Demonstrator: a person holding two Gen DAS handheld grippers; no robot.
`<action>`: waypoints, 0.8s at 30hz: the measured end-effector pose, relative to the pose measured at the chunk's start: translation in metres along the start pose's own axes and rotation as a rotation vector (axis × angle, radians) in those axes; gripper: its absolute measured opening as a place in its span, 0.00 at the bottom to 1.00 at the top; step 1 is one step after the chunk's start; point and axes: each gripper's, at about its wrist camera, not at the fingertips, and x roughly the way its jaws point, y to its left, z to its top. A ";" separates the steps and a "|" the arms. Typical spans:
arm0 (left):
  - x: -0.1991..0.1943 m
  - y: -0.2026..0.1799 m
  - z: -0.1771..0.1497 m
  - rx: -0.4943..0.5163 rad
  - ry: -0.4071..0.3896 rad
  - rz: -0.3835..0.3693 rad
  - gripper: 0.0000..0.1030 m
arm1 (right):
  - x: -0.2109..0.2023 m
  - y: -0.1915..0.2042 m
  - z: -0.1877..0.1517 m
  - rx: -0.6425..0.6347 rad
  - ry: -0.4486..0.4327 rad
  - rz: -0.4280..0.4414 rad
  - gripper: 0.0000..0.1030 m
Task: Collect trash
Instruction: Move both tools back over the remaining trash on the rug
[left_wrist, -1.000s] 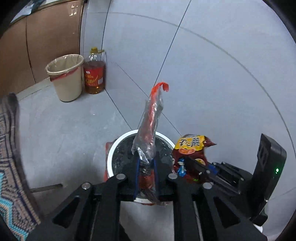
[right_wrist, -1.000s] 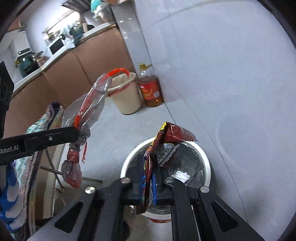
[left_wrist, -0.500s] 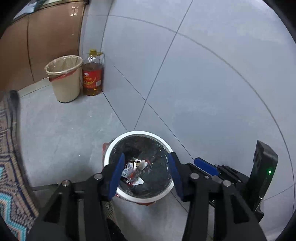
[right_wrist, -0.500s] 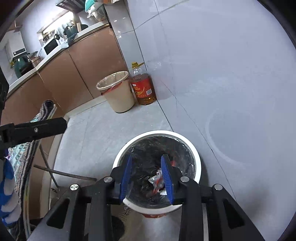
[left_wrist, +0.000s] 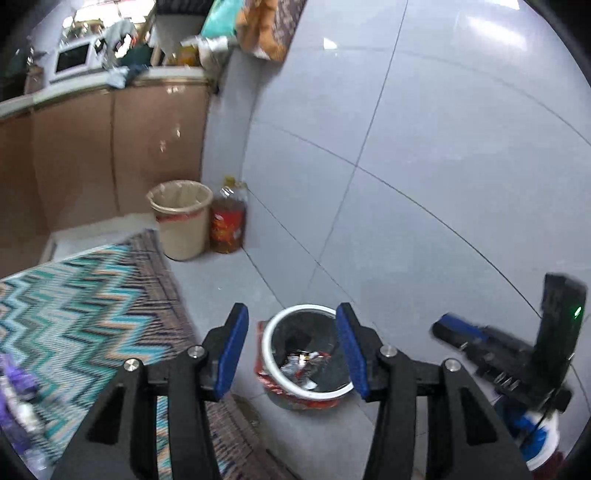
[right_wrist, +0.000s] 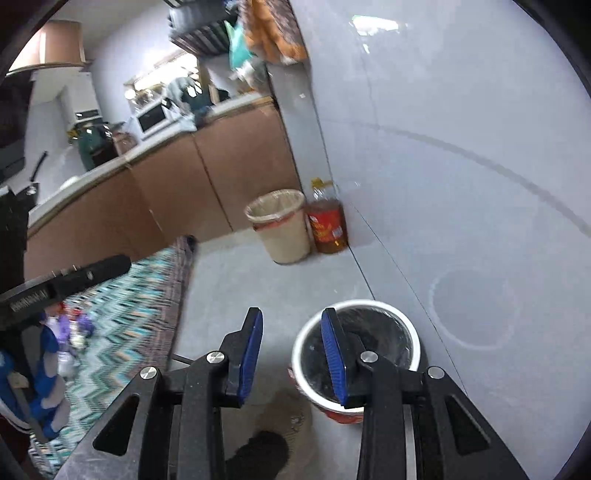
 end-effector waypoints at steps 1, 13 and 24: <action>-0.008 0.003 -0.001 0.002 -0.006 0.008 0.46 | -0.007 0.006 0.002 -0.008 -0.010 0.007 0.31; -0.155 0.100 -0.049 -0.029 -0.097 0.191 0.46 | -0.076 0.112 0.018 -0.139 -0.115 0.124 0.38; -0.204 0.222 -0.085 -0.167 -0.115 0.375 0.46 | -0.114 0.173 0.038 -0.254 -0.152 0.173 0.44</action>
